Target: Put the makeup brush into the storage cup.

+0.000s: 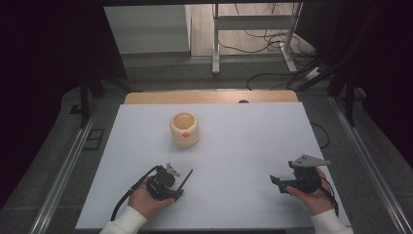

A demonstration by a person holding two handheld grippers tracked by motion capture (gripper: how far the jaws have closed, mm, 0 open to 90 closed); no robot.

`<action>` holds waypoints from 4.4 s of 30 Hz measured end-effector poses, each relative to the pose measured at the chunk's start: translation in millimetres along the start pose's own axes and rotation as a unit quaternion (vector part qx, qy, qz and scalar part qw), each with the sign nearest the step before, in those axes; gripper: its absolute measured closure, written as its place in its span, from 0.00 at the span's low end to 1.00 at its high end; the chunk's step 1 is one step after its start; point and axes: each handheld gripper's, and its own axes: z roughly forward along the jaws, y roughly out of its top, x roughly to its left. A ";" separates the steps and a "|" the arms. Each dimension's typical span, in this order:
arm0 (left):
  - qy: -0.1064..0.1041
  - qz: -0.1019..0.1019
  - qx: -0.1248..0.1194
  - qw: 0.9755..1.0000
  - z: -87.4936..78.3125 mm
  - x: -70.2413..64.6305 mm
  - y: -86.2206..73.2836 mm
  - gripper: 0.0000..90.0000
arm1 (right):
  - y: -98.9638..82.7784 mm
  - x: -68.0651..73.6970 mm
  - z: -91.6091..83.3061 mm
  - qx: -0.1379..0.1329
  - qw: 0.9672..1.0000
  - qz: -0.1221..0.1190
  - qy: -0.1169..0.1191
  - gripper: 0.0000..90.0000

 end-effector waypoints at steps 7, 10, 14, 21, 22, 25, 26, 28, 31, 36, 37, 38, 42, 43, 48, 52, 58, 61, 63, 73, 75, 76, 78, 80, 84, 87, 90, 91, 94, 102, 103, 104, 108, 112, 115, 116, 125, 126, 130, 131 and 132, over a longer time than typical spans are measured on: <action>0.004 -0.004 0.013 1.000 -0.7 -5.3 2.8 0.67 | 0.0 0.0 0.2 0.001 1.000 0.000 0.000 0.12; 0.003 -0.005 0.020 1.000 -0.9 -6.6 4.5 0.72 | -0.2 -0.1 0.1 0.001 1.000 0.000 -0.001 0.12; 0.001 -0.004 0.031 1.000 -1.2 -7.3 7.3 0.77 | -0.2 -0.4 -0.3 0.002 1.000 0.000 -0.002 0.12; -0.010 -0.005 0.043 0.999 -1.1 -5.8 10.8 0.92 | -0.2 -0.5 -0.4 0.003 1.000 0.000 -0.002 0.12; -0.011 -0.005 0.043 0.999 -1.1 -5.5 10.8 0.92 | -0.2 -0.6 -0.4 0.003 1.000 0.000 -0.003 0.12; -0.011 -0.004 0.043 0.999 -1.2 -5.3 10.9 0.93 | -0.1 -0.5 -0.4 0.003 1.000 0.000 -0.003 0.12; -0.011 -0.004 0.043 0.999 -1.2 -5.2 10.9 0.93 | -0.1 -0.5 -0.6 0.003 1.000 0.000 -0.003 0.12; -0.010 -0.001 0.044 0.999 -1.5 -5.4 11.1 0.93 | 0.2 -0.8 -0.9 0.001 1.000 0.000 -0.004 0.12; -0.008 0.002 0.044 0.999 -2.1 -5.8 11.2 0.93 | 0.5 -0.8 -2.0 -0.001 1.000 -0.001 -0.004 0.12; -0.016 -0.003 0.032 0.999 -8.2 -1.5 10.4 0.93 | 1.3 0.1 -3.1 -0.007 1.000 -0.003 -0.002 0.12; -0.018 -0.008 0.027 0.999 -10.3 -0.3 10.1 0.93 | 1.4 0.2 -3.1 -0.007 1.000 -0.003 -0.001 0.12; -0.019 -0.008 0.026 0.999 -12.0 0.9 9.9 0.93 | 1.3 0.5 -3.2 -0.007 1.000 -0.003 0.000 0.12; -0.032 -0.015 0.015 0.999 -17.5 4.6 8.2 0.93 | 1.4 1.1 -3.1 -0.005 1.000 -0.005 0.000 0.12; -0.034 -0.015 0.014 0.999 -18.7 5.4 7.8 0.93 | 1.4 1.4 -2.9 -0.007 1.000 -0.005 0.001 0.12; -0.037 -0.017 0.006 0.999 -23.4 8.7 6.6 0.93 | 1.5 1.8 -2.7 -0.008 1.000 -0.009 0.003 0.12; -0.039 -0.015 0.000 0.999 -27.8 10.2 6.2 0.93 | 1.7 1.9 -2.9 -0.010 1.000 -0.009 0.003 0.12; -0.041 -0.012 -0.004 0.999 -30.8 9.7 7.7 0.93 | 2.6 3.6 -3.2 -0.011 1.000 -0.014 0.006 0.12; -0.044 -0.008 -0.006 0.999 -31.2 9.7 9.6 0.93 | 3.0 4.4 -2.8 -0.011 1.000 -0.016 0.005 0.12; -0.048 -0.003 -0.008 0.999 -31.5 9.1 11.7 0.93 | 3.3 4.4 -2.7 -0.012 1.000 -0.015 0.004 0.12; -0.058 0.032 -0.006 0.998 -31.6 5.6 22.7 0.93 | 3.7 5.6 -2.2 -0.012 1.000 -0.018 0.007 0.12; -0.059 0.036 -0.005 0.998 -30.6 6.3 24.2 0.93 | 3.9 6.2 -2.1 -0.013 1.000 -0.019 0.008 0.12; -0.060 0.036 -0.005 0.998 -30.3 6.7 24.7 0.93 | 4.3 6.5 -2.2 -0.013 1.000 -0.022 0.009 0.12; -0.062 0.037 -0.006 0.997 -29.9 7.4 26.3 0.93 | 4.8 7.1 -2.0 -0.015 1.000 -0.023 0.009 0.12; -0.064 0.038 -0.007 0.997 -29.6 7.5 28.3 0.93 | 5.7 8.2 -1.6 -0.015 0.999 -0.027 0.011 0.12; -0.067 0.041 -0.009 0.997 -28.6 6.4 33.3 0.93 | 9.5 13.1 -0.1 -0.014 0.999 -0.038 0.015 0.12; -0.068 0.046 -0.008 0.997 -27.5 4.7 37.5 0.93 | 13.2 19.0 1.2 -0.016 0.998 -0.055 0.016 0.11; -0.070 0.051 -0.008 0.996 -25.8 3.5 41.3 0.93 | 16.8 24.0 3.1 -0.016 0.997 -0.067 0.019 0.10; -0.070 0.052 -0.008 0.996 -25.5 3.1 42.1 0.93 | 17.3 24.8 3.5 -0.016 0.997 -0.068 0.021 0.10; -0.072 0.056 -0.009 0.996 -23.9 2.2 45.8 0.93 | 18.1 26.6 5.2 -0.014 0.997 -0.074 0.024 0.10; -0.072 0.066 -0.011 0.995 -22.9 -1.6 54.7 0.93 | 20.1 31.2 7.4 -0.013 0.994 -0.093 0.046 0.06; -0.072 0.067 -0.013 0.995 -22.4 -3.0 56.3 0.93 | 20.6 32.2 7.5 -0.011 0.994 -0.095 0.046 0.06; -0.071 0.068 -0.013 0.995 -22.3 -3.6 57.1 0.93 | 21.5 34.0 8.6 -0.010 0.994 -0.100 0.050 0.06; -0.072 0.075 -0.013 0.995 -21.5 -6.9 61.9 0.93 | 25.1 38.9 10.7 -0.008 0.993 -0.106 0.056 0.05; -0.073 0.085 -0.007 0.994 -20.3 -9.2 66.7 0.93 | 31.6 45.3 13.4 -0.009 0.992 -0.112 0.063 0.03; -0.075 0.088 -0.007 0.993 -19.1 -10.8 69.3 0.93 | 34.8 49.2 15.6 -0.005 0.991 -0.121 0.066 0.03; -0.074 0.089 -0.006 0.993 -18.7 -11.2 70.2 0.93 | 36.1 51.3 16.8 -0.001 0.990 -0.124 0.068 0.03; -0.079 0.095 -0.011 0.992 -16.9 -16.7 75.5 0.93 | 40.0 63.0 25.4 0.020 0.983 -0.168 0.065 0.04; -0.079 0.096 -0.011 0.992 -16.8 -16.8 75.8 0.93 | 40.5 63.3 26.1 0.021 0.983 -0.173 0.064 0.04; -0.080 0.100 -0.008 0.992 -16.7 -16.7 76.3 0.93 | 41.9 65.4 28.7 0.023 0.981 -0.179 0.064 0.04; -0.080 0.100 -0.008 0.992 -16.5 -16.8 76.3 0.93 | 42.2 66.0 29.3 0.023 0.982 -0.179 0.064 0.04; -0.081 0.100 -0.008 0.992 -16.4 -16.9 76.2 0.93 | 42.6 66.7 30.1 0.023 0.981 -0.180 0.063 0.04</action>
